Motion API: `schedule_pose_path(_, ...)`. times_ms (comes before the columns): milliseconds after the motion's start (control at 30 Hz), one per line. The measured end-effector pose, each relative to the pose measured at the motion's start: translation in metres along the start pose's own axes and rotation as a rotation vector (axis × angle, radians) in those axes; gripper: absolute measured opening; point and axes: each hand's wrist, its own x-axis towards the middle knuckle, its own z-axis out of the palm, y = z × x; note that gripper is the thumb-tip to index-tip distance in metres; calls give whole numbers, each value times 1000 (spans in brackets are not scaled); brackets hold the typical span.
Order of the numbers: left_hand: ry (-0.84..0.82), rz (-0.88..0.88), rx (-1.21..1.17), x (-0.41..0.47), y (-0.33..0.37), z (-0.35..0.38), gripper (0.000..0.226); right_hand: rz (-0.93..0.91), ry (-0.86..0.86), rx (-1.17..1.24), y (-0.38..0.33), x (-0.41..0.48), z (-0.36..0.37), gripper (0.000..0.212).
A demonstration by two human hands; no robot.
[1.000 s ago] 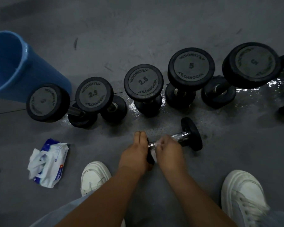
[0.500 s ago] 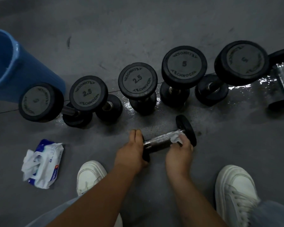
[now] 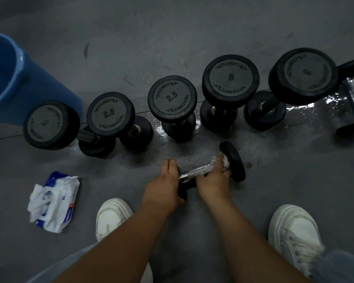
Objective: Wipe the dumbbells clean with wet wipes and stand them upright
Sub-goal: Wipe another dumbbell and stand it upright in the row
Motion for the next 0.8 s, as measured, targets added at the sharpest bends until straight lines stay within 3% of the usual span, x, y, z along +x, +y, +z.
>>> schedule_pose_path(133, -9, 14, -13, -1, 0, 1, 107, -1, 108, 393, 16, -14, -4, 69)
schedule_pose_path(267, -3, -1, -14, 1, -1, 2, 102, 85, 90, 779, 8, -19, -7, 63)
schedule_pose_path(400, -13, 3, -18, 1, -1, -1, 104, 237, 102, 938, 5, -8, -10, 25)
schedule_pose_path(500, -38, 0, -10, 0, 0, -3, 110, 393, 139, 771, 35, -13, -6, 18)
schedule_pose_path(533, -41, -2, -10, 1, 0, -3, 110, 358, 134, 651, 39, -15, -3, 21)
schedule_pose_path(667, -24, -2, -5, 0, 0, -2, 102, -118, 158, 178, 7, -23, -13, 15)
schedule_pose_path(800, -24, 10, -18, 1, -1, -3, 105, -170, 201, -106, -16, -7, -19, 17)
